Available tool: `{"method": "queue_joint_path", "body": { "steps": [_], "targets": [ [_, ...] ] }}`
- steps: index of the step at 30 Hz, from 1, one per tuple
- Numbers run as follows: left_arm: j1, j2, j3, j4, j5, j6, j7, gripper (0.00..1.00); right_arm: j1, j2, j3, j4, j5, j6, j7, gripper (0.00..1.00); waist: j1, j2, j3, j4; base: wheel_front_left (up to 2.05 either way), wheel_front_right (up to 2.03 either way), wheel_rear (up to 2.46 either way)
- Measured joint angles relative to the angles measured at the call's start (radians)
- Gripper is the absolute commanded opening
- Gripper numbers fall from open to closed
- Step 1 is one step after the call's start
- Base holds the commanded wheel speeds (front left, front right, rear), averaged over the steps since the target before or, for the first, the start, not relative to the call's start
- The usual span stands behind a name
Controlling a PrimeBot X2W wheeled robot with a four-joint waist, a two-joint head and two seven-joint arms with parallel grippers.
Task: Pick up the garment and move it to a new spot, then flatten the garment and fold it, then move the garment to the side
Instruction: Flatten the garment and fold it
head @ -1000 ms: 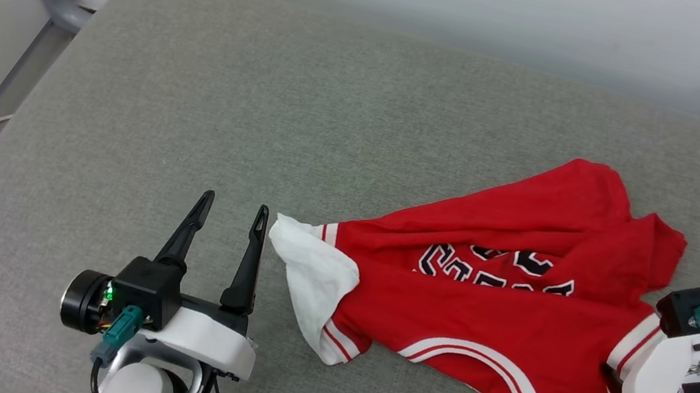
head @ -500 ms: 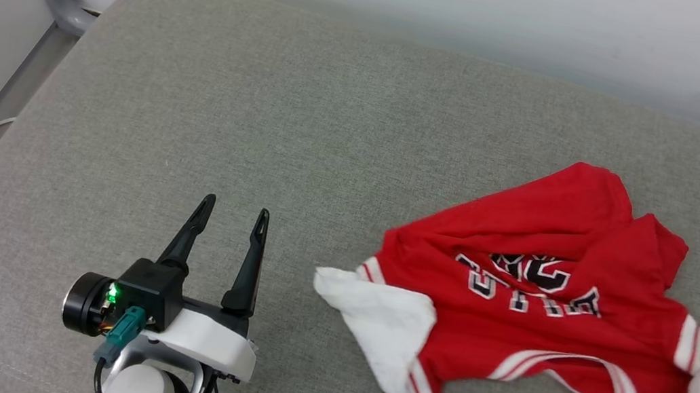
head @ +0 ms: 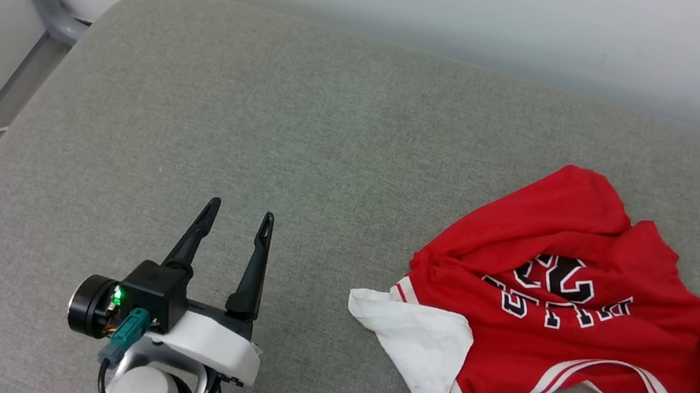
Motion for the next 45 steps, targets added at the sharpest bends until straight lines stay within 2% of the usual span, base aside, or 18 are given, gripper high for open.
{"method": "queue_joint_path", "body": {
  "steps": [7, 11, 14, 19, 24, 29, 31, 35, 39, 42, 45],
  "targets": [
    [0.020, 0.000, -0.009, 0.003, -0.001, -0.002, 0.000, 1.00, -0.001, 0.051, -0.008, -0.119, 0.040, 0.000, -0.221, 1.00, 0.0000, 0.0000, -0.043, -0.020, 0.00, 0.00, 0.00],
    [0.033, -0.001, -0.015, 0.003, -0.005, -0.008, 0.000, 1.00, 0.065, 0.073, -0.005, -0.223, 0.056, 0.000, -0.344, 1.00, -0.0001, 0.0000, -0.072, -0.040, 0.00, 0.00, 0.00],
    [0.041, 0.000, -0.025, 0.000, -0.024, -0.009, 0.000, 1.00, 0.125, 0.129, -0.032, -0.286, 0.056, 0.000, -0.421, 1.00, -0.0001, 0.0000, -0.087, -0.057, 0.00, 0.00, 0.00],
    [0.064, -0.001, -0.074, 0.025, -0.066, -0.020, 0.000, 1.00, 0.225, 0.244, -0.066, -0.357, 0.035, 0.000, -0.491, 1.00, -0.0001, 0.0000, -0.106, -0.080, 0.00, 0.00, 0.00],
    [0.050, 0.000, -0.126, 0.030, -0.057, -0.033, 0.015, 1.00, 0.259, 0.260, -0.059, -0.380, 0.027, 0.000, -0.486, 1.00, -0.0001, 0.0000, -0.108, -0.104, 0.00, 0.00, 0.00],
    [-0.018, 0.031, -0.181, -0.069, -0.044, -0.057, 0.183, 1.00, 0.259, 0.261, -0.079, -0.410, 0.020, 0.000, -0.467, 1.00, -0.0001, 0.0000, -0.094, -0.121, 0.00, 0.00, 0.00],
    [-0.056, 0.044, -0.217, -0.117, -0.042, -0.070, 0.307, 1.00, 0.258, 0.264, -0.082, -0.419, 0.017, 0.000, -0.463, 1.00, -0.0001, 0.0000, -0.083, -0.125, 0.00, 0.00, 0.00],
    [-0.098, 0.083, -0.302, -0.175, -0.054, -0.083, 0.632, 1.00, 0.258, 0.277, -0.071, -0.424, 0.010, 0.000, -0.453, 1.00, 0.0000, 0.0000, -0.062, -0.139, 0.00, 0.00, 0.00],
    [-0.123, 0.096, -0.371, -0.219, -0.081, -0.089, 0.841, 1.00, 0.241, 0.294, -0.045, -0.422, 0.007, 0.000, -0.453, 1.00, -0.0001, 0.0000, -0.037, -0.165, 0.00, 0.00, 0.00],
    [-0.129, 0.100, -0.387, -0.219, -0.086, -0.091, 0.905, 1.00, 0.232, 0.296, -0.028, -0.418, 0.007, 0.000, -0.453, 1.00, 0.0000, 0.0000, -0.016, -0.190, 0.00, 0.00, 0.00],
    [-0.135, 0.098, -0.395, -0.202, -0.086, -0.084, 0.924, 1.00, 0.220, 0.298, -0.018, -0.410, 0.007, 0.000, -0.455, 1.00, 0.0000, -0.0001, 0.006, -0.214, 0.00, 0.00, 0.00]
  ]
}}
